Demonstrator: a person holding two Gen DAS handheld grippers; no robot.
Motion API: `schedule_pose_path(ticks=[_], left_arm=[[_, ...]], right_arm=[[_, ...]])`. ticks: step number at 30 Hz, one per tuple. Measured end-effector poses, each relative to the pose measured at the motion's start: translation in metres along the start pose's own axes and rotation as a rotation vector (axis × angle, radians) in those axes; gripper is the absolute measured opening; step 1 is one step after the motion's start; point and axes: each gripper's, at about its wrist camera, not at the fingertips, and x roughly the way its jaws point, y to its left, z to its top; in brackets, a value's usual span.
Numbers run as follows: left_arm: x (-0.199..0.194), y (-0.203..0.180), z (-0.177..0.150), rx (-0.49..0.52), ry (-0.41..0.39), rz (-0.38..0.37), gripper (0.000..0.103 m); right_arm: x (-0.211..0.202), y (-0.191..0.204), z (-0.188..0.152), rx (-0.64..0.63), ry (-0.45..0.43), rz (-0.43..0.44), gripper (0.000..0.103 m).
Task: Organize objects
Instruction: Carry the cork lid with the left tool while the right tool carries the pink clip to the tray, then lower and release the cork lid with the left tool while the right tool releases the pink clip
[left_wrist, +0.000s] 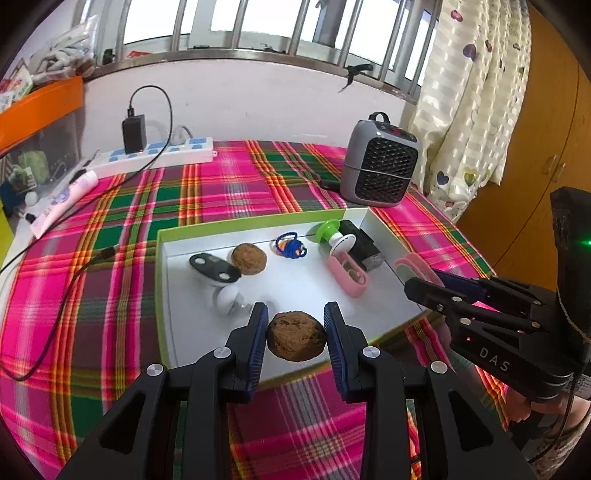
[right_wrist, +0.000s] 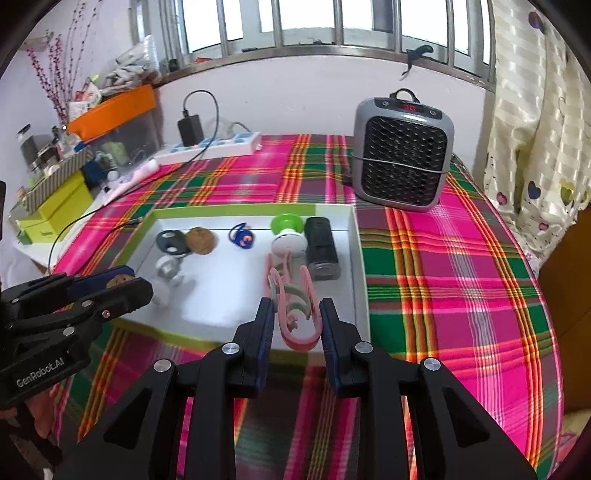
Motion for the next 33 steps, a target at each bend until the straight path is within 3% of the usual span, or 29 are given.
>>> schedule_pose_path(ticks=[22,33], left_arm=[[0.054,-0.007,0.023,0.033,0.067,0.013,0.029],[0.070,-0.008,0.025,0.048,0.095,0.032,0.029]], right_arm=[[0.039,-0.010,0.006,-0.012,0.114,-0.010,0.026],[0.045,-0.005,0.007,-0.035,0.126,-0.012,0.026]])
